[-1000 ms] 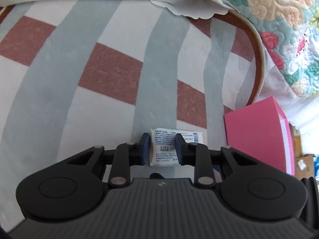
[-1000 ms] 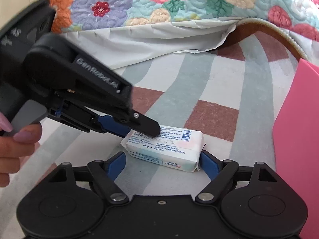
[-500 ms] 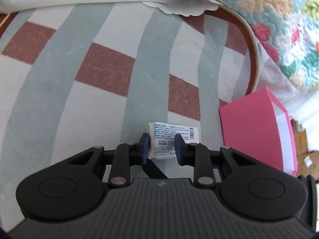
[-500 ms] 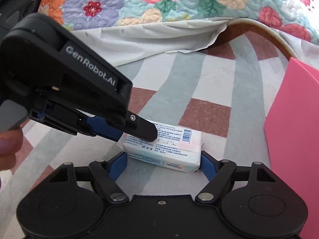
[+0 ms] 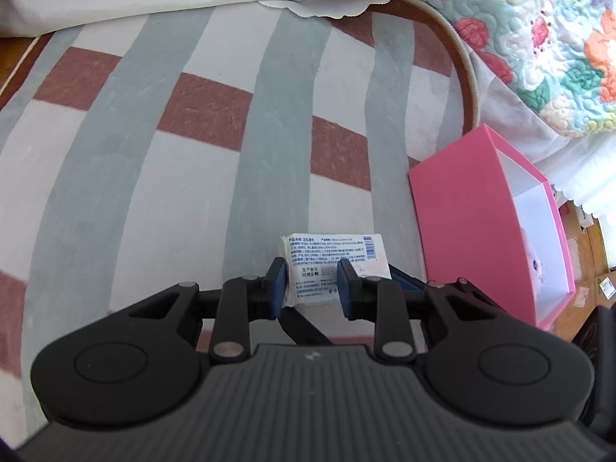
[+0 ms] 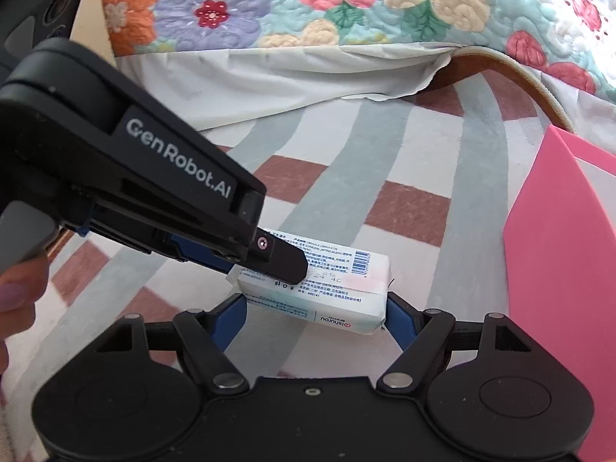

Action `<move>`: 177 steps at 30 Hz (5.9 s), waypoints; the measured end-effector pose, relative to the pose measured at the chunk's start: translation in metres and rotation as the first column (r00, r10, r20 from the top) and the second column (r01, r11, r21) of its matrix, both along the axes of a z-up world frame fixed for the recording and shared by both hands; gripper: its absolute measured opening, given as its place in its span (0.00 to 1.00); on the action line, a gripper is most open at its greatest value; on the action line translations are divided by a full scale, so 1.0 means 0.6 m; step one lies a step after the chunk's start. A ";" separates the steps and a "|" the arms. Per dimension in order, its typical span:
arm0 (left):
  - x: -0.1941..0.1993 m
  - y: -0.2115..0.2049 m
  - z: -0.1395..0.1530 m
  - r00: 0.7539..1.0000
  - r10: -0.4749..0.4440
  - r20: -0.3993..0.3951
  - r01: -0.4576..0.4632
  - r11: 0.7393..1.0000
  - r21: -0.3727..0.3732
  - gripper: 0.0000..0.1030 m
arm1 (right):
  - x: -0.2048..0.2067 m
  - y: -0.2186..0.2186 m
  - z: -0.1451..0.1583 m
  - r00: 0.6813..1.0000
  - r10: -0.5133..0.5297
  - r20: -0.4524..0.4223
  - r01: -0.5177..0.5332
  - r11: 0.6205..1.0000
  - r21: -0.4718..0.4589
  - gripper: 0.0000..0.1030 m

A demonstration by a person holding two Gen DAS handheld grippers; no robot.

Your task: Organize objects

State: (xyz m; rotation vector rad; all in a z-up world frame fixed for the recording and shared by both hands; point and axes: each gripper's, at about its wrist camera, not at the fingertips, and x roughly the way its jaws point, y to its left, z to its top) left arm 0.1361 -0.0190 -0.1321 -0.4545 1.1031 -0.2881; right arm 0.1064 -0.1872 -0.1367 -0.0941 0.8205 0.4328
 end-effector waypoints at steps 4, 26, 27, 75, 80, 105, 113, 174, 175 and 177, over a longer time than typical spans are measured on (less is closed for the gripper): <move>-0.025 0.007 0.021 1.000 -0.010 -0.001 0.010 1.000 -0.018 0.25 | -0.016 -0.006 0.023 0.999 0.027 -0.024 -0.027 0.999 0.018 0.80; -0.146 -0.028 0.136 0.992 -0.120 -0.046 0.123 0.991 0.055 0.25 | -0.126 -0.020 0.147 0.986 0.071 -0.148 -0.074 0.997 -0.011 0.79; -0.150 -0.030 0.138 0.991 -0.126 -0.051 0.129 0.990 0.056 0.25 | -0.130 -0.020 0.150 0.985 0.072 -0.156 -0.076 0.997 -0.023 0.79; -0.153 -0.283 0.323 0.932 -0.352 0.083 0.343 0.933 0.109 0.26 | -0.171 -0.243 0.301 0.999 -0.053 -0.008 0.053 0.997 -0.050 0.79; -0.119 -0.321 0.325 0.924 -0.371 0.089 0.362 0.927 0.101 0.27 | -0.149 -0.281 0.300 0.997 -0.078 0.023 0.079 0.996 -0.044 0.79; 0.134 -0.474 0.146 0.955 -0.293 0.041 0.295 0.955 -0.046 0.29 | 0.090 -0.432 0.166 0.978 -0.203 -0.058 0.197 0.976 -0.092 0.77; 0.188 -0.513 0.076 0.961 -0.276 0.010 0.276 0.961 -0.028 0.31 | 0.148 -0.455 0.101 0.964 -0.244 -0.109 0.232 0.966 -0.111 0.77; -0.126 -0.178 0.327 0.979 -0.194 0.056 0.157 0.906 0.394 0.59 | -0.129 -0.278 0.331 0.991 -0.114 -0.065 0.115 0.993 0.013 0.79; -0.131 -0.169 0.328 0.981 -0.185 0.053 0.149 0.908 0.392 0.59 | -0.133 -0.272 0.332 0.991 -0.113 -0.067 0.114 0.993 0.007 0.79; -0.141 -0.152 0.329 0.984 -0.169 0.050 0.138 0.914 0.383 0.59 | -0.139 -0.263 0.333 0.991 -0.113 -0.068 0.114 0.994 0.000 0.79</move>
